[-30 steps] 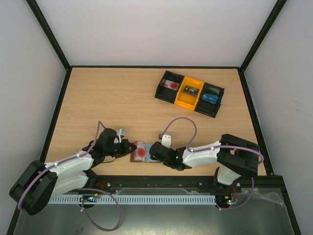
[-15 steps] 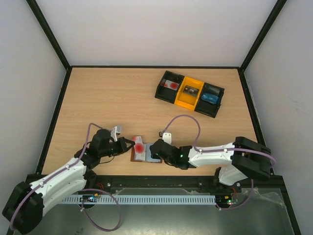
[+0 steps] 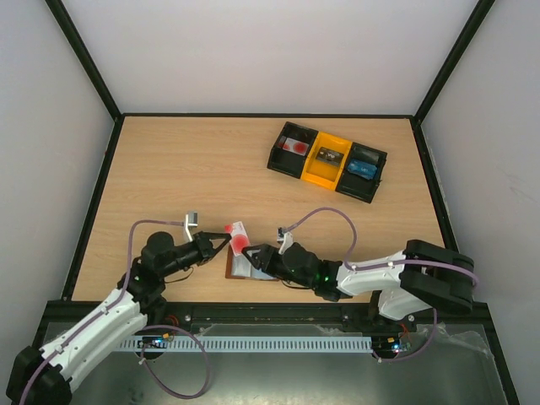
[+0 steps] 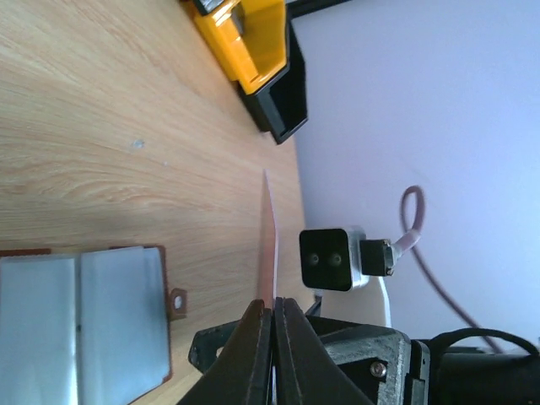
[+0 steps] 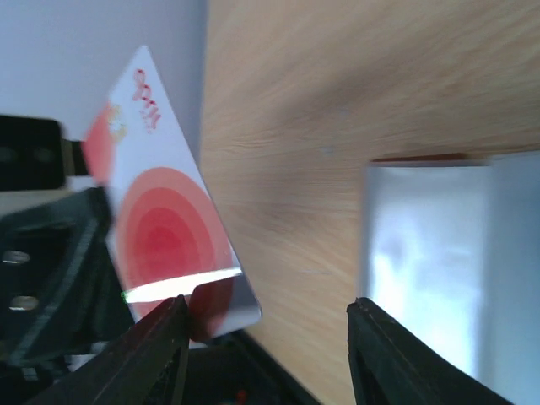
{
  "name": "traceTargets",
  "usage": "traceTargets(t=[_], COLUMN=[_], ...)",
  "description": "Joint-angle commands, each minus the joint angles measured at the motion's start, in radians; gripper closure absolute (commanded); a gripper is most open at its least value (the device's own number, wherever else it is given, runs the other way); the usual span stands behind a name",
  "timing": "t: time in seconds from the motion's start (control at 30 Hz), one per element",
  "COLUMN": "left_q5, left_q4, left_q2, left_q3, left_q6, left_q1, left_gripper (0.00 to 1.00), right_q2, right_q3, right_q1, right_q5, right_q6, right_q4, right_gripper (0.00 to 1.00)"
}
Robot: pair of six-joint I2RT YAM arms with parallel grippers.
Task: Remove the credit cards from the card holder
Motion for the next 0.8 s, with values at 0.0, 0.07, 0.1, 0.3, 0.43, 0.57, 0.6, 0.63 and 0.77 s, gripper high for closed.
traceTargets(t=[0.0,0.07,0.1,0.3,0.43,0.57,0.6,0.63,0.77], left_q5=[-0.032,-0.053,-0.062,-0.063,-0.051,-0.046,-0.046,-0.042,-0.001], left_q4=[0.089,0.074,0.063,0.089,0.11,0.114,0.111,0.109,0.107], left_q2=[-0.08,-0.109,-0.12,-0.131,-0.119,-0.115,-0.114,-0.114,-0.116], left_q3=[-0.036,-0.039,-0.039,-0.063,-0.074,-0.074,-0.075,-0.076,-0.079], left_q6=[-0.103,-0.111,-0.111,-0.135,-0.145,-0.138,-0.131,-0.125,-0.101], left_q1=[0.004,0.004,0.005,0.003,0.004,0.005,0.004,0.004,0.004], left_gripper=[0.97,0.97,0.97,0.97,0.97,0.97,0.97,0.97,0.87], right_q2=[0.035,0.044,0.043,0.026,0.013,0.0,-0.005,-0.012,-0.062], right_q3=[-0.029,-0.034,-0.032,-0.023,-0.017,-0.039,-0.045,-0.049,-0.078], right_q1=[0.004,0.004,0.004,0.004,0.004,0.004,0.004,0.005,0.004], right_q5=[0.001,0.01,0.016,0.051,0.06,0.083,0.084,0.086,0.098], right_q6=[0.111,0.123,0.126,0.121,0.108,0.073,0.058,0.047,0.009], right_q4=[0.317,0.374,0.388,0.403,0.369,0.379,0.386,0.387,0.366], right_gripper=[0.49,0.49,0.5,0.58,0.73,0.9,0.95,0.98,0.98])
